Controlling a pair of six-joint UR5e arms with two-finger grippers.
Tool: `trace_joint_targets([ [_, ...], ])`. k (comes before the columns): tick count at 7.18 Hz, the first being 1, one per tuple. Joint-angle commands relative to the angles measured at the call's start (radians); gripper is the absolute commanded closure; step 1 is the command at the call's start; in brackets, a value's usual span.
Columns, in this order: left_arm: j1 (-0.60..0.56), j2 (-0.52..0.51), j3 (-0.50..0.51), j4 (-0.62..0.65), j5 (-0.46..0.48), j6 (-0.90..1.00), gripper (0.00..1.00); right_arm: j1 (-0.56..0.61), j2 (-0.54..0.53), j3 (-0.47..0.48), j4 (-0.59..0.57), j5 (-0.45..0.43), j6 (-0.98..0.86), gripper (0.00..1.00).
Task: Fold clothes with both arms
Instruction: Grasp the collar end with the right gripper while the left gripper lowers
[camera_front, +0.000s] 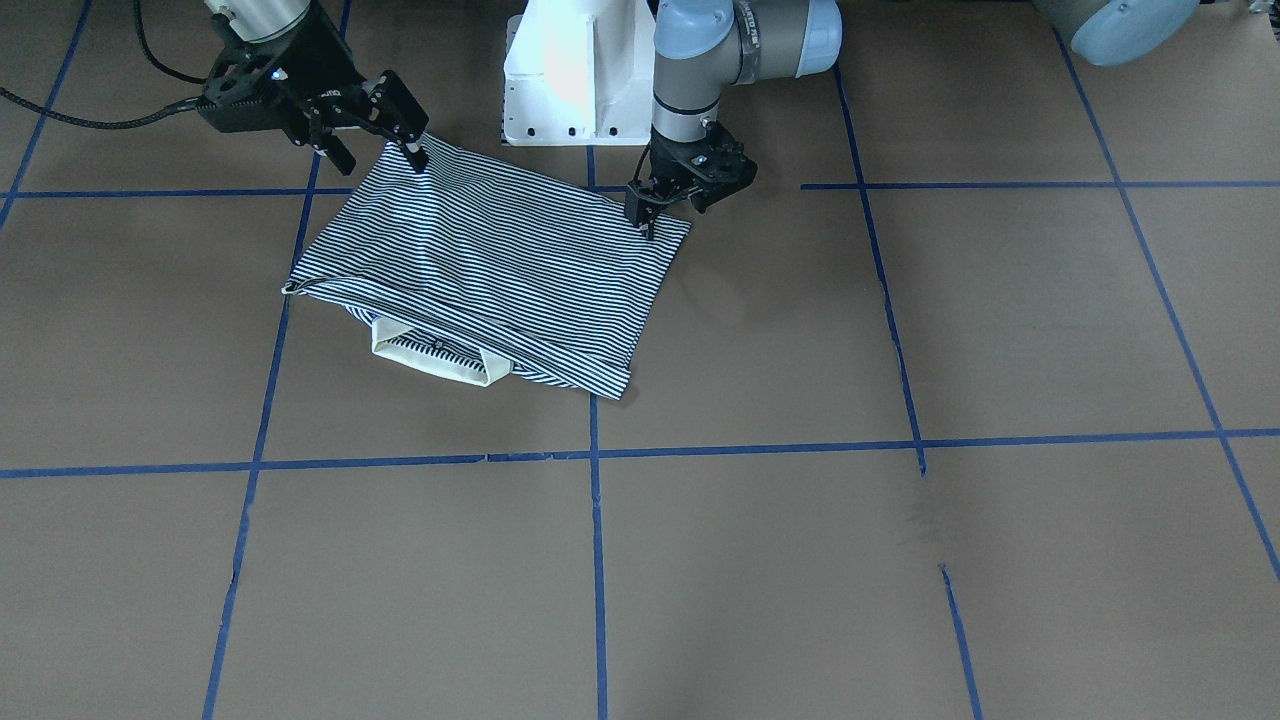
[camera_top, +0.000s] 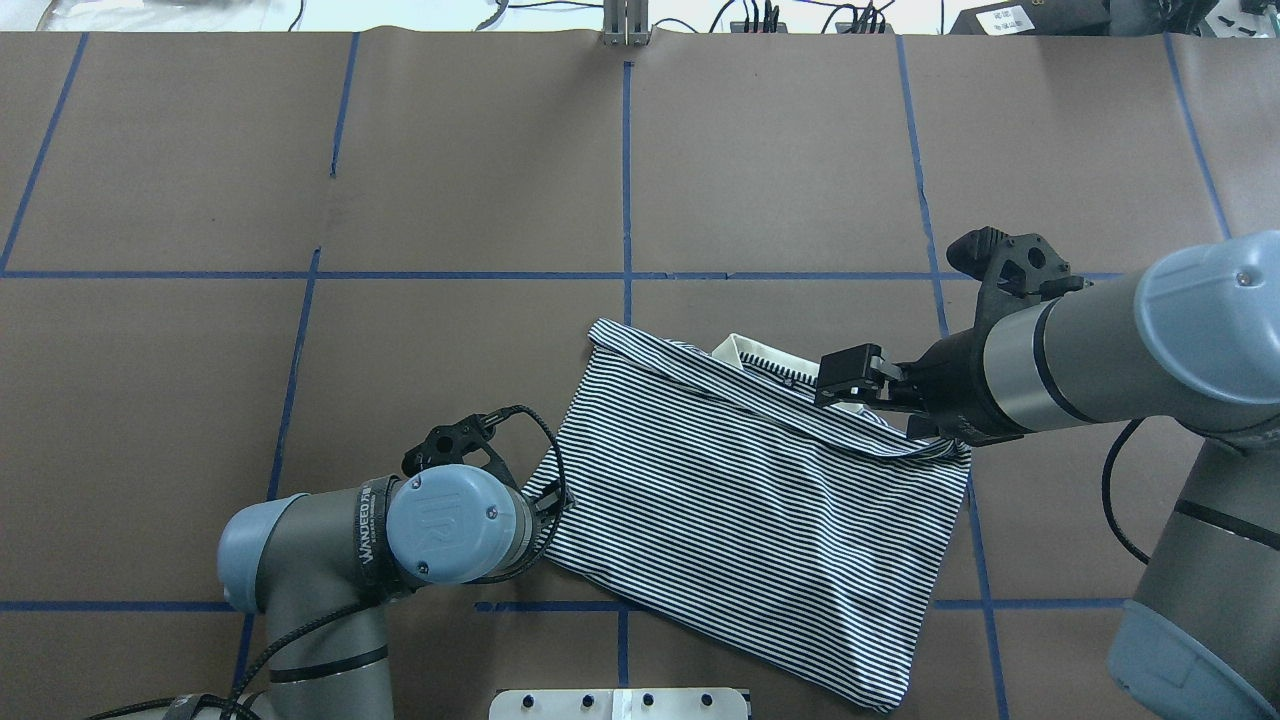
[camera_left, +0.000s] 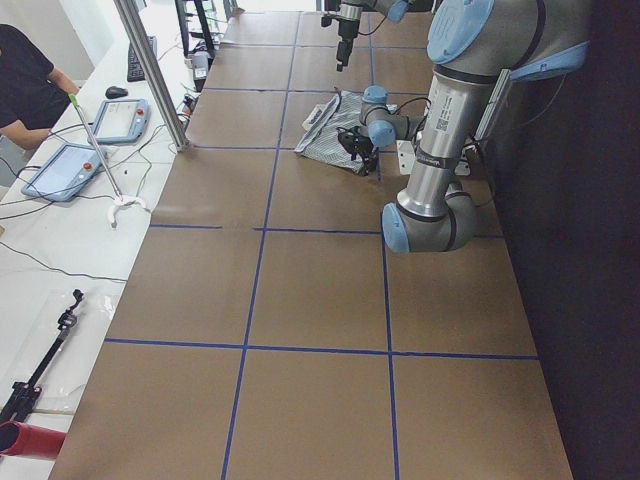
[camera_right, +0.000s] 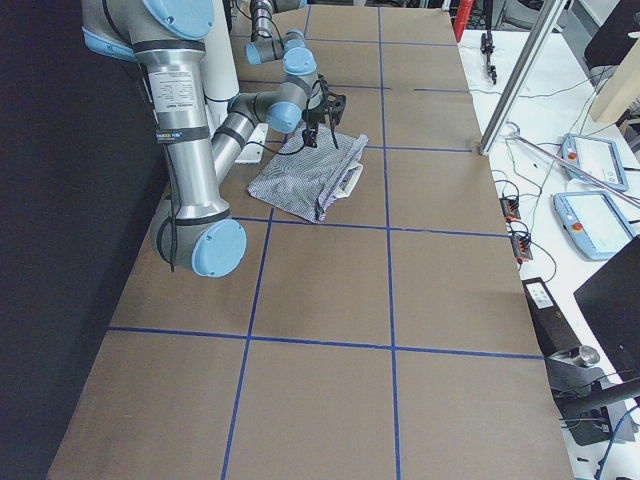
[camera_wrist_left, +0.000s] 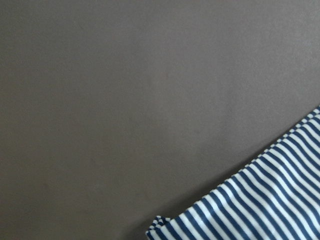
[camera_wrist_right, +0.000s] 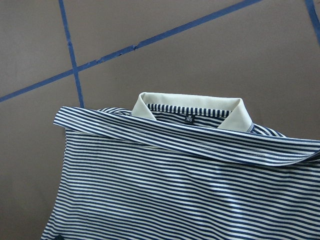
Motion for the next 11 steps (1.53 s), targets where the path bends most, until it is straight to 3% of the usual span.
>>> trace_joint_targets([
  [1, 0.001, -0.001, -0.001, 0.000, 0.015, -0.001, 0.80, 0.005, 0.000, 0.000, 0.001, 0.004, -0.001, 0.00],
  [2, 0.002, 0.000, 0.001, 0.000, 0.016, 0.005, 1.00, 0.014, 0.000, 0.000, 0.001, 0.010, -0.001, 0.00],
  [5, -0.005, -0.004, -0.015, 0.000, 0.013, 0.039, 1.00, 0.017, -0.003, 0.000, 0.000, 0.012, 0.001, 0.00],
  [8, -0.146, -0.010, 0.003, -0.006, 0.013, 0.189, 1.00, 0.019, -0.005, 0.000, 0.001, 0.007, 0.001, 0.00],
  [9, -0.209, -0.012, 0.040, -0.046, 0.013, 0.232, 1.00, 0.019, -0.003, 0.000, 0.001, 0.004, 0.001, 0.00],
  [11, -0.290, -0.100, 0.224, -0.144, 0.015, 0.251, 1.00, 0.019, -0.005, -0.002, 0.001, -0.001, 0.001, 0.00],
])
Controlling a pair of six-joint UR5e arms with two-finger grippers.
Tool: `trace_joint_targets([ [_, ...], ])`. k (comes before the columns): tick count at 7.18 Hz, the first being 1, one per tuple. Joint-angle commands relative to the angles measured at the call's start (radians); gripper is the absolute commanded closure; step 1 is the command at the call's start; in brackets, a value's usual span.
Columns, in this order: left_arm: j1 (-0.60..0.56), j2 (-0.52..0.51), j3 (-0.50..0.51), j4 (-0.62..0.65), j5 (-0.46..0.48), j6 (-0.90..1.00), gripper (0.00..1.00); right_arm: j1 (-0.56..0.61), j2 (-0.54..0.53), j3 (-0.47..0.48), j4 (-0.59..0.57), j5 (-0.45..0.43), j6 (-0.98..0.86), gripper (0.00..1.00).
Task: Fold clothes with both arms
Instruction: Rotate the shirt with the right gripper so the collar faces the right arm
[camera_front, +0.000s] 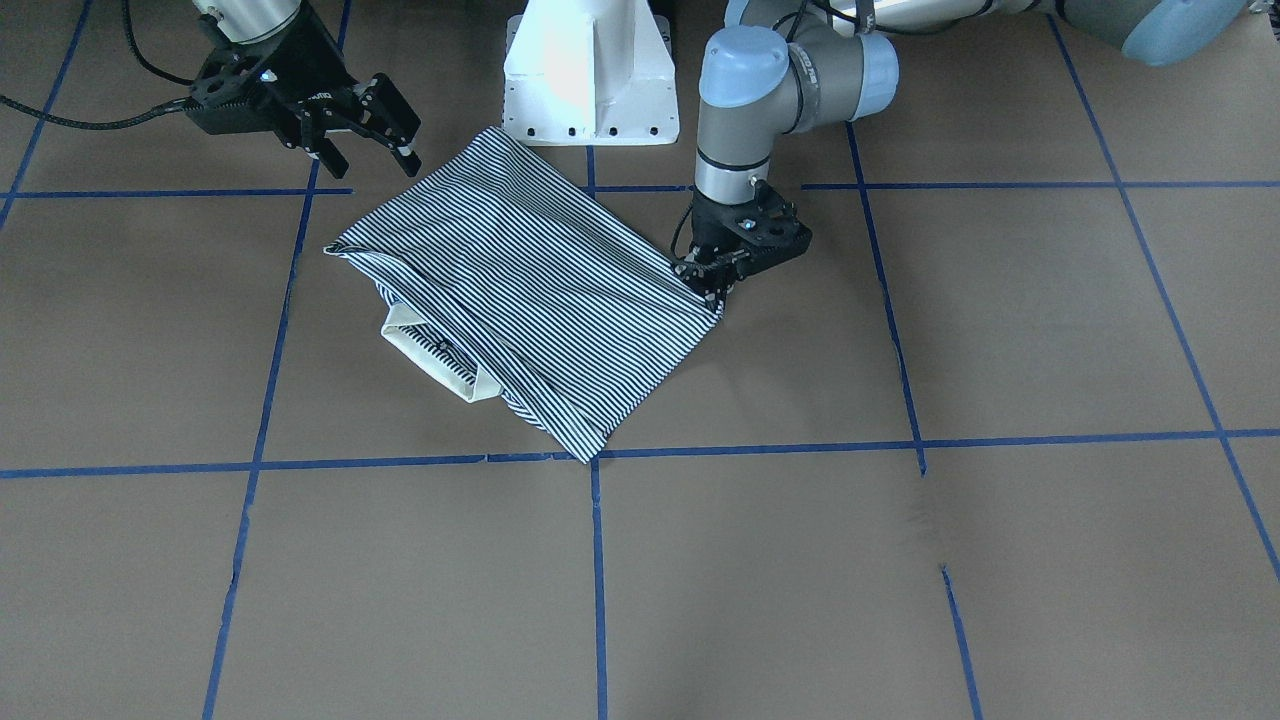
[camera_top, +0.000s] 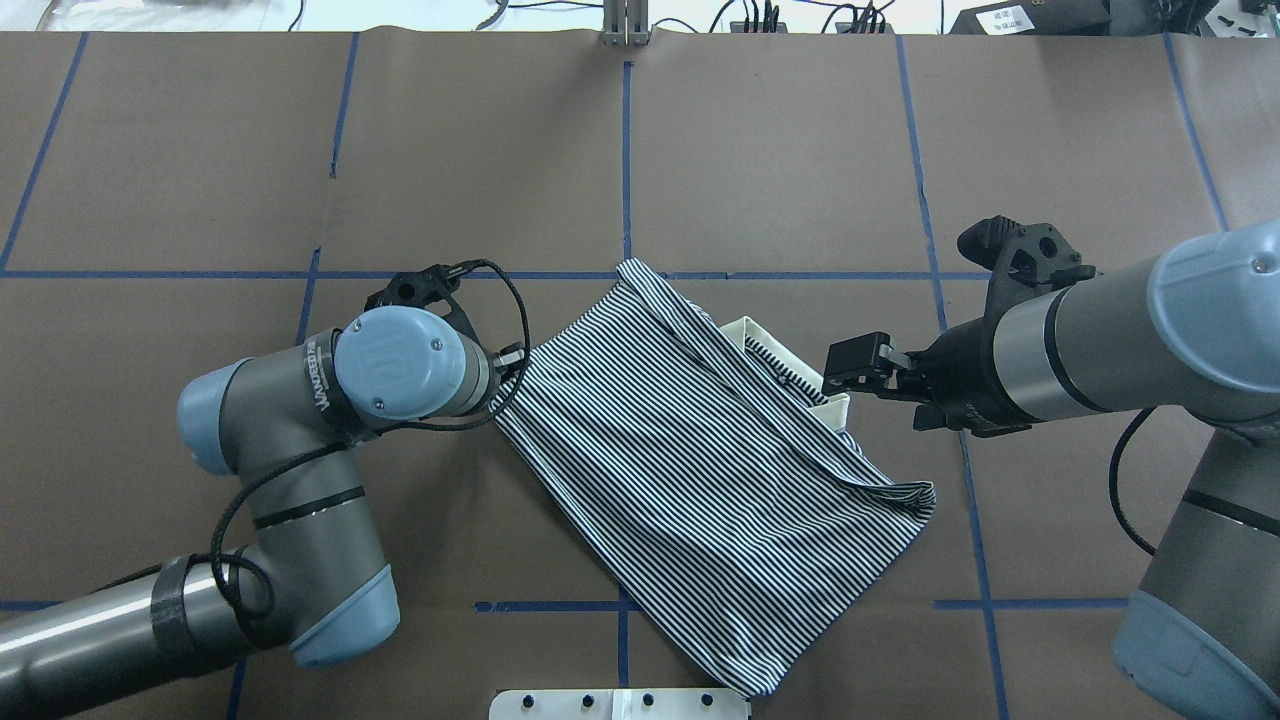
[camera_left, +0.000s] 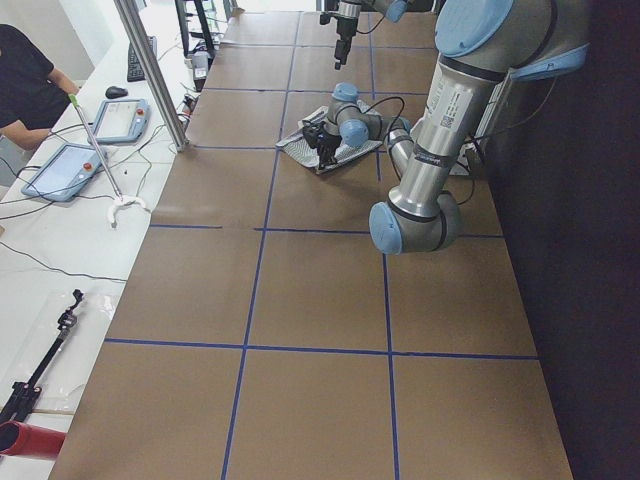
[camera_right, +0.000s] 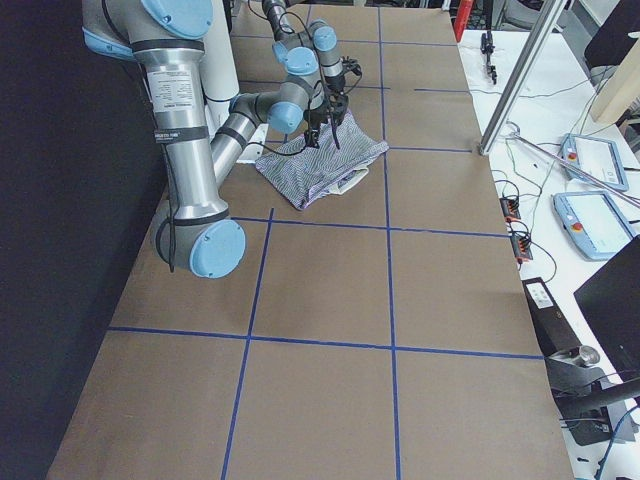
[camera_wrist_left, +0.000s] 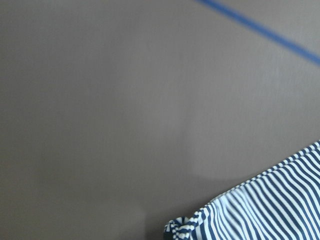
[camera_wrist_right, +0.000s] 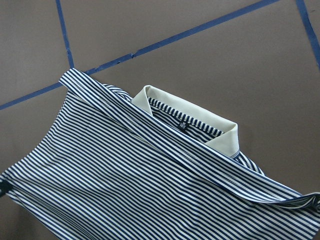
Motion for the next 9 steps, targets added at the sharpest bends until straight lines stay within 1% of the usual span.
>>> trace_joint_targets([
  [1, -0.096, -0.133, 0.195, -0.076, 0.001, 0.051, 1.00, 0.002, -0.004, -0.009, 0.000, -0.006, 0.000, 0.00],
  [2, -0.130, -0.173, 0.252, -0.101, 0.001, 0.096, 1.00, 0.002, -0.003, -0.021, 0.000, -0.013, 0.000, 0.00],
  [3, -0.169, -0.213, 0.315, -0.151, 0.001, 0.150, 1.00, 0.002, -0.001, -0.030, 0.000, -0.018, 0.000, 0.00],
  [4, -0.193, -0.260, 0.419, -0.235, 0.001, 0.178, 1.00, 0.002, 0.001, -0.030, 0.000, -0.021, 0.000, 0.00],
  [5, -0.207, -0.294, 0.514, -0.353, 0.011, 0.219, 1.00, -0.001, 0.002, -0.036, 0.002, -0.021, 0.000, 0.00],
  [6, -0.206, -0.323, 0.626, -0.485, 0.084, 0.262, 1.00, -0.002, 0.004, -0.036, 0.002, -0.024, 0.000, 0.00],
  [7, -0.206, -0.333, 0.685, -0.574, 0.102, 0.294, 1.00, -0.003, 0.005, -0.035, 0.002, -0.026, 0.000, 0.00],
  [8, -0.206, -0.334, 0.694, -0.633, 0.150, 0.307, 1.00, -0.003, 0.005, -0.036, 0.002, -0.030, 0.000, 0.00],
  [9, -0.206, -0.330, 0.732, -0.644, 0.180, 0.312, 0.01, -0.003, 0.004, -0.038, 0.002, -0.036, -0.002, 0.00],
])
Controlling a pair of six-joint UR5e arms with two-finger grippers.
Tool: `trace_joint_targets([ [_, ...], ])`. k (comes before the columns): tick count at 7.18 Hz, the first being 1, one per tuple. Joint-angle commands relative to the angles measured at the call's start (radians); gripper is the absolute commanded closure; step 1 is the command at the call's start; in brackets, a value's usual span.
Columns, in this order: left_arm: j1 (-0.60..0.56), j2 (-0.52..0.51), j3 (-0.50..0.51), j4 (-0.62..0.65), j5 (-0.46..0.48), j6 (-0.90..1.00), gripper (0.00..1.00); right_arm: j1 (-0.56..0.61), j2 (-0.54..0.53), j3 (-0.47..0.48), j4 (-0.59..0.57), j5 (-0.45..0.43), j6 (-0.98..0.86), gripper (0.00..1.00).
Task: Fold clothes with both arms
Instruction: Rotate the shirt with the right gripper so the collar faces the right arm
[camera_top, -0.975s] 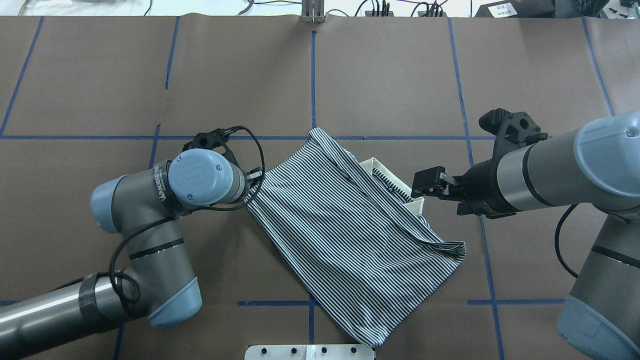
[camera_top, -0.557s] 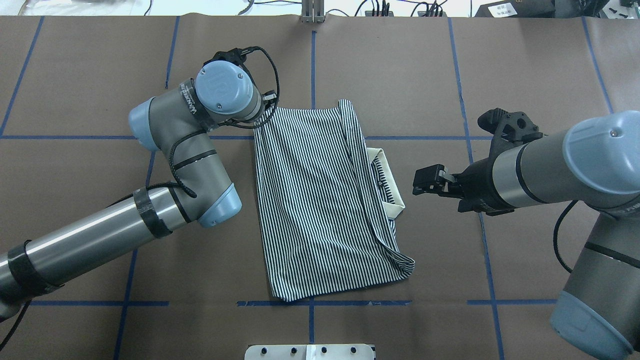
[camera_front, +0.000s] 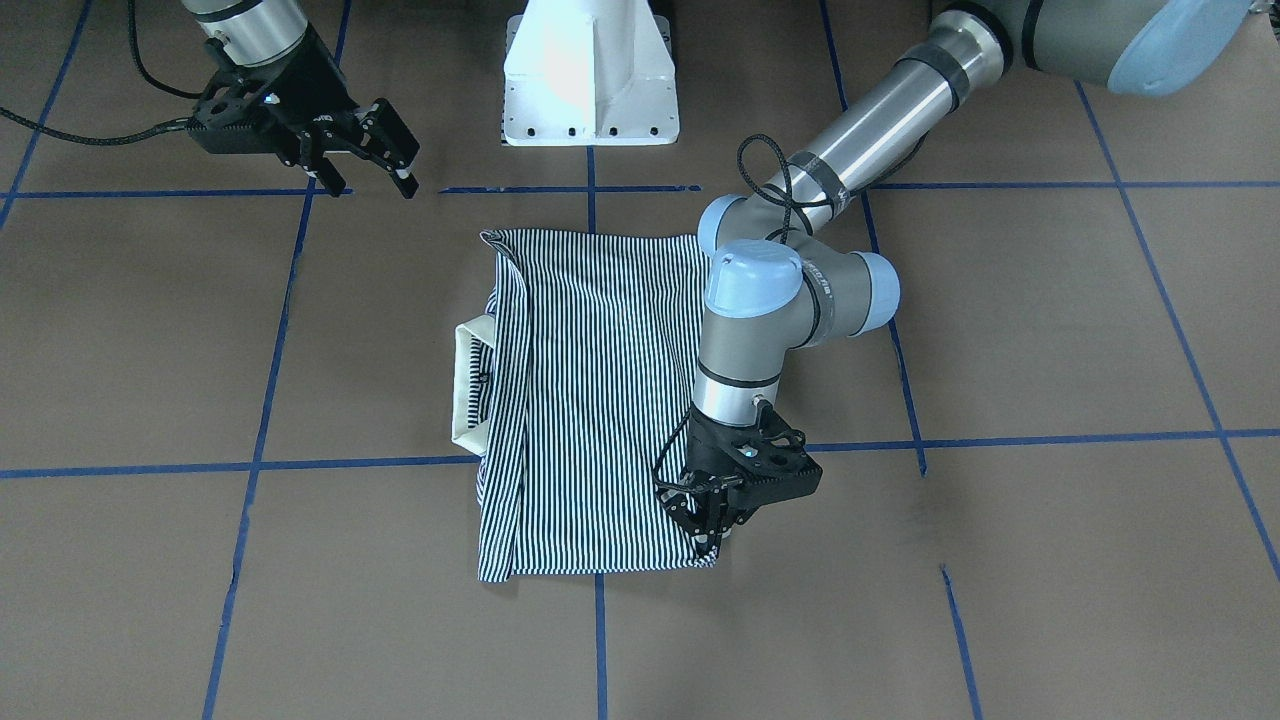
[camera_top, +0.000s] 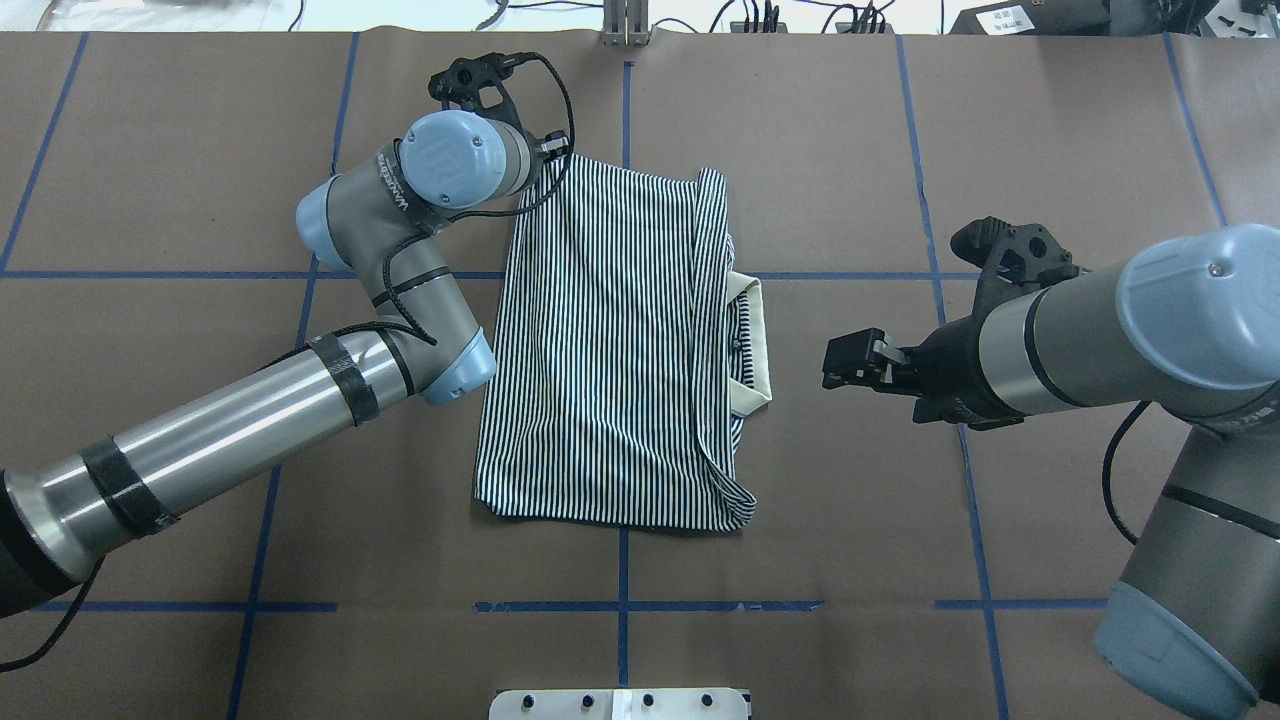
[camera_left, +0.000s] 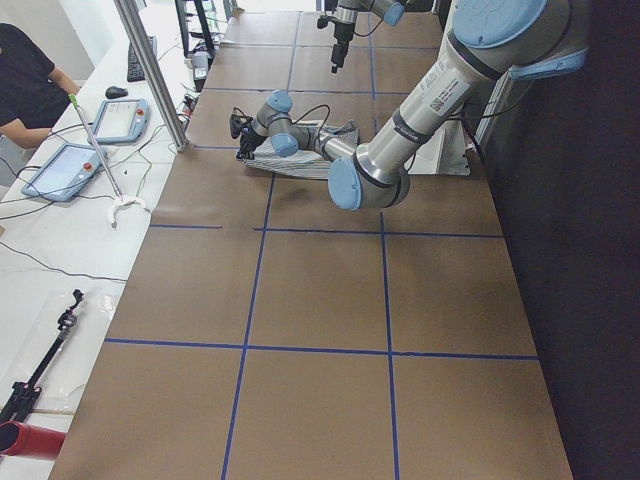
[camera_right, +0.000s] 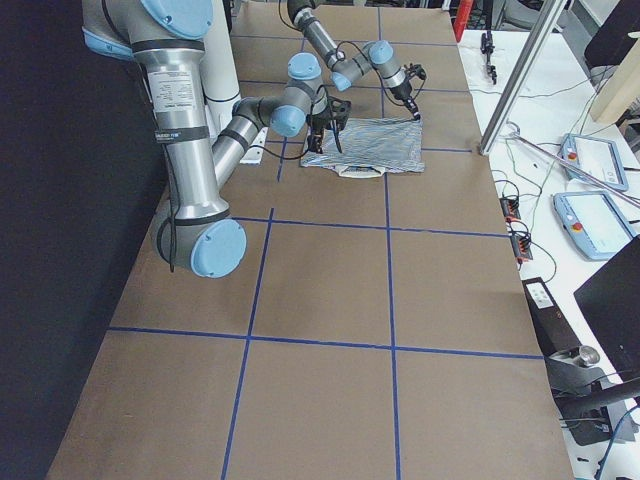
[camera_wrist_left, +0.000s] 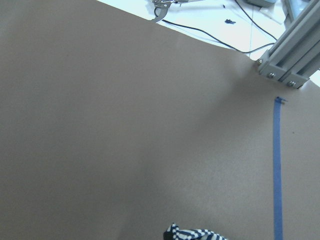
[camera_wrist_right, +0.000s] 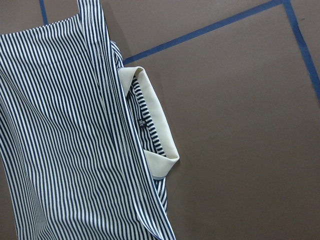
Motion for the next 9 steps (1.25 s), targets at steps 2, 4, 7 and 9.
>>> trace_joint_targets([
  [2, -0.034, -0.001, 0.048, -0.046, 0.040, 0.091, 0.00, -0.005, 0.008, -0.005, -0.003, -0.014, -0.003, 0.00],
  [4, -0.108, 0.075, -0.081, 0.028, -0.129, 0.165, 0.00, -0.010, 0.118, -0.123, -0.015, -0.019, -0.006, 0.00],
  [7, -0.122, 0.153, -0.326, 0.292, -0.268, 0.246, 0.00, -0.017, 0.220, -0.300, -0.041, -0.040, -0.174, 0.00],
  [9, -0.120, 0.300, -0.590, 0.365, -0.284, 0.287, 0.00, -0.060, 0.370, -0.430, -0.153, -0.091, -0.211, 0.00],
])
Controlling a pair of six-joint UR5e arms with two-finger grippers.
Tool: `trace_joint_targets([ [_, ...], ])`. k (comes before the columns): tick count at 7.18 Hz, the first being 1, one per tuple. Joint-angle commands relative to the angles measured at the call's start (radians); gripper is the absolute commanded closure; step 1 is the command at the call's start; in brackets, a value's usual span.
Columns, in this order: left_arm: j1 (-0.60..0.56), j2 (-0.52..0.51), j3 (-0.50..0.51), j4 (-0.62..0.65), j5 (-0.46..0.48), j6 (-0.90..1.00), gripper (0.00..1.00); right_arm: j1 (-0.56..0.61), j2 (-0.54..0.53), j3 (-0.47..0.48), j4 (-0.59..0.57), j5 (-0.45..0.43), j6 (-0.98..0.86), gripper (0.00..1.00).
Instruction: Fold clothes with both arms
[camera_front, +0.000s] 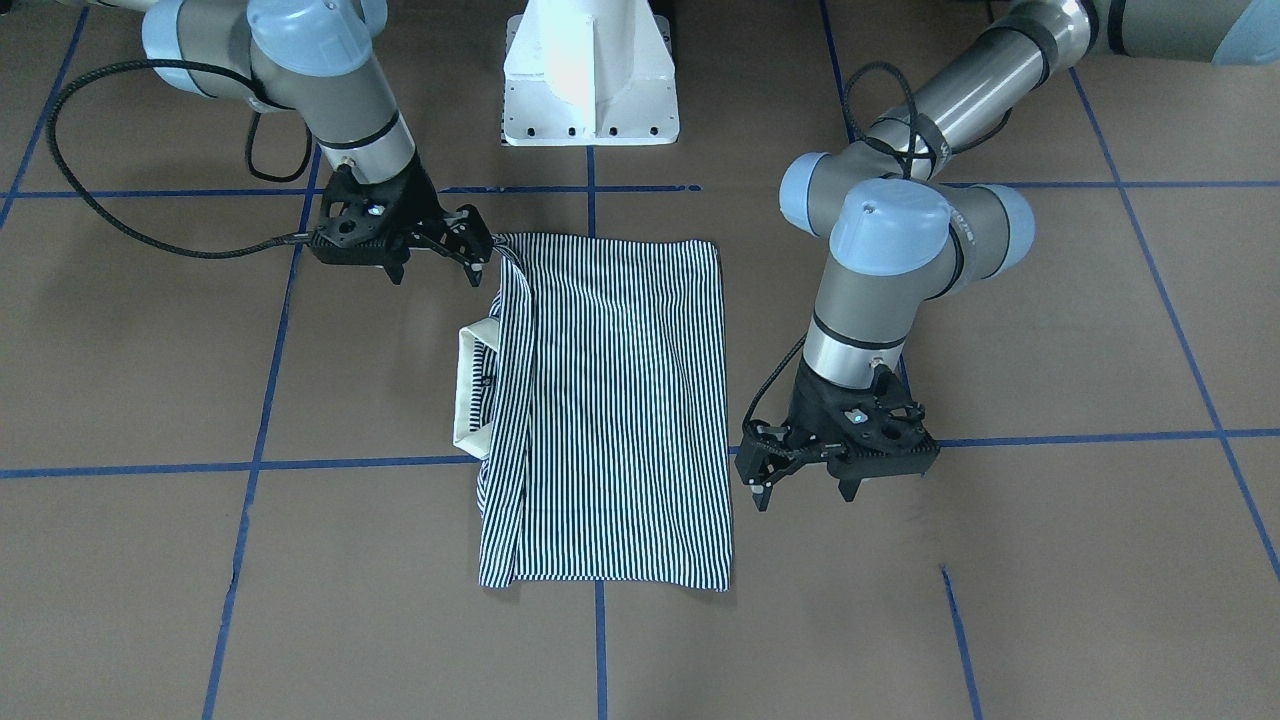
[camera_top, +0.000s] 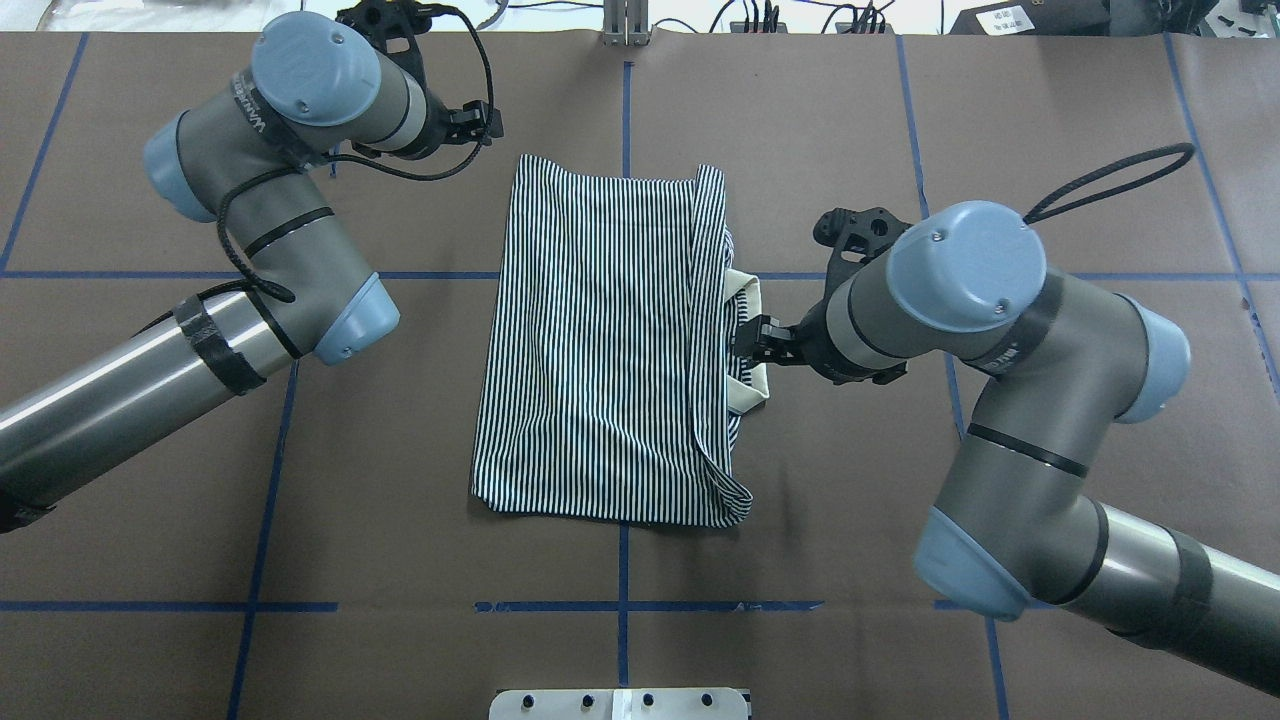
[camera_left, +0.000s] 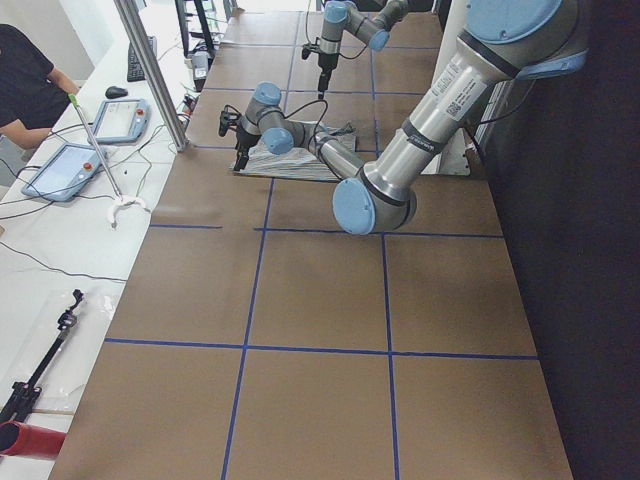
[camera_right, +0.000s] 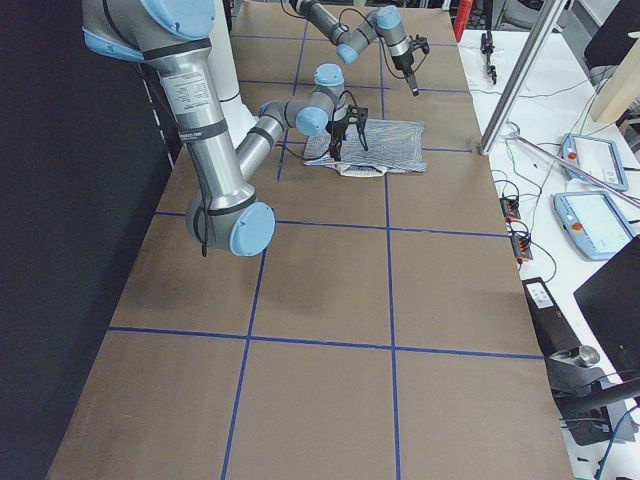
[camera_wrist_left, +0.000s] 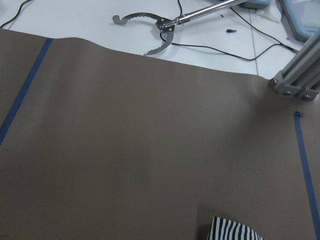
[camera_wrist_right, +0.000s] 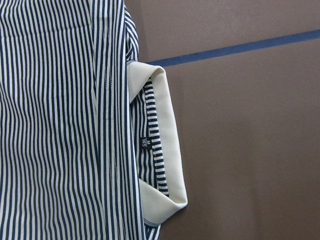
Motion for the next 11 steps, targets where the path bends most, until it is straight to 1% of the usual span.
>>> trace_joint_targets([
  [1, 0.001, 0.113, -0.205, 0.042, -0.037, 0.020, 0.00, -0.069, 0.144, -0.152, -0.065, -0.087, -0.021, 0.00],
  [2, 0.001, 0.117, -0.207, 0.039, -0.074, 0.020, 0.00, -0.098, 0.193, -0.192, -0.127, -0.092, -0.021, 0.00],
  [3, 0.001, 0.117, -0.207, 0.038, -0.075, 0.020, 0.00, -0.120, 0.204, -0.197, -0.170, -0.086, -0.024, 0.00],
  [4, 0.001, 0.119, -0.207, 0.038, -0.076, 0.018, 0.00, -0.134, 0.204, -0.223, -0.172, -0.080, -0.027, 0.00],
  [5, 0.000, 0.119, -0.207, 0.037, -0.076, 0.018, 0.00, -0.151, 0.205, -0.234, -0.206, -0.080, -0.056, 0.00],
  [7, 0.001, 0.119, -0.205, 0.031, -0.076, 0.018, 0.00, -0.154, 0.207, -0.256, -0.235, -0.071, -0.090, 0.00],
  [8, 0.003, 0.117, -0.205, 0.031, -0.074, 0.018, 0.00, -0.154, 0.206, -0.255, -0.264, -0.053, -0.122, 0.00],
  [11, 0.003, 0.117, -0.205, 0.026, -0.076, 0.015, 0.00, -0.154, 0.198, -0.258, -0.278, -0.046, -0.126, 0.00],
])
